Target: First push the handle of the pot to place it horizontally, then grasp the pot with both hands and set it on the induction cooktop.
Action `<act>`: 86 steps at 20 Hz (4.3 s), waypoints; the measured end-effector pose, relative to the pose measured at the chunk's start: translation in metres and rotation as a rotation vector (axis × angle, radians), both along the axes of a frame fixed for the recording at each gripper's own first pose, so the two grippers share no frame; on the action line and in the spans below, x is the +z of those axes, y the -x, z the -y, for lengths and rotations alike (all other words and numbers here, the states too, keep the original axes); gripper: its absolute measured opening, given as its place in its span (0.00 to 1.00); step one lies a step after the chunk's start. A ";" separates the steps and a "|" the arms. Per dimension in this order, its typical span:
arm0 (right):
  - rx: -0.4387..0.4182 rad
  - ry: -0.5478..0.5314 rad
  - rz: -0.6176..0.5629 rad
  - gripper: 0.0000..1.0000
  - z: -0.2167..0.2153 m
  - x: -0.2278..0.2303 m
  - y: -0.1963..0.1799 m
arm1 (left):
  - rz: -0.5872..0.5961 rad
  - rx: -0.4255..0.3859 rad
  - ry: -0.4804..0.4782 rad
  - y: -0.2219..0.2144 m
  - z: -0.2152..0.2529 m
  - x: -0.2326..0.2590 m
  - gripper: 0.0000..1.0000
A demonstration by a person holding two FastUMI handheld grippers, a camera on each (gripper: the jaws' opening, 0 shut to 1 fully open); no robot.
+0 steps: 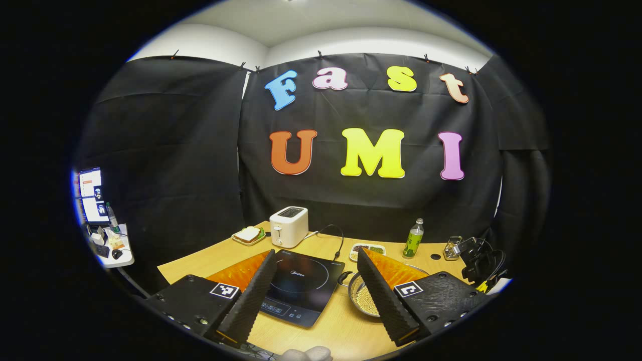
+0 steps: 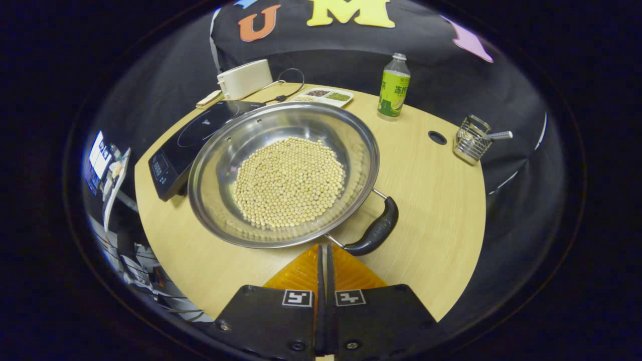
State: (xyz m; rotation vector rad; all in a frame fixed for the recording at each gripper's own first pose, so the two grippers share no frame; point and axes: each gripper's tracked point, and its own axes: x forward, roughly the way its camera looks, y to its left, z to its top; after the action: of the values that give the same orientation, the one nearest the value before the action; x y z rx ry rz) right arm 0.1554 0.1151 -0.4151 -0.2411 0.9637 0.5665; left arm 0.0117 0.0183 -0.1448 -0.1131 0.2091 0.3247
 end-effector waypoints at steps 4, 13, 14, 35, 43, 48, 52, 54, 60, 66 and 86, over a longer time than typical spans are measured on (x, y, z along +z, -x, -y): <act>0.033 0.022 0.019 0.04 0.012 -0.001 -0.017 | -0.008 0.008 -0.013 -0.007 0.008 -0.003 0.96; 0.031 0.011 0.031 0.01 0.025 -0.001 -0.038 | -0.027 -0.020 0.004 -0.028 0.023 -0.014 0.97; 0.023 -0.002 0.029 0.04 0.024 -0.001 -0.034 | -0.029 -0.021 -0.005 -0.030 0.022 -0.015 0.96; -0.274 -0.132 0.212 0.86 0.044 0.075 0.017 | -0.123 -0.299 0.003 -0.074 0.022 -0.055 0.97; -0.369 -0.169 0.193 0.87 0.038 0.073 0.007 | -0.227 -0.391 0.050 -0.100 0.035 -0.113 0.97; -0.391 -0.175 0.165 0.87 0.033 0.064 -0.010 | -0.316 -0.396 0.104 -0.118 0.043 -0.161 0.97; -0.404 -0.171 0.136 0.82 0.033 0.052 -0.029 | -0.390 -0.409 0.106 -0.135 0.049 -0.200 0.97; -0.406 -0.168 0.109 0.81 0.032 0.042 -0.036 | -0.418 -0.414 0.107 -0.143 0.053 -0.215 0.97; -0.410 -0.165 0.065 0.81 0.026 0.021 -0.057 | -0.477 -0.428 0.118 -0.164 0.064 -0.250 0.97; -0.405 -0.135 0.038 0.81 0.026 0.007 -0.075 | -0.519 -0.414 0.128 -0.177 0.070 -0.267 0.98; -0.457 -0.073 -0.082 0.60 0.026 -0.007 -0.092 | -0.667 -0.354 0.196 -0.184 0.058 -0.293 0.65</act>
State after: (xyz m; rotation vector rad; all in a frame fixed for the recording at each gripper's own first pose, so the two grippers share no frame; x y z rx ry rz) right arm 0.2475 0.0892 -0.4219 0.0706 1.0348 0.1920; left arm 0.1960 -0.0400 -0.4380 -0.1562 0.9118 -0.0239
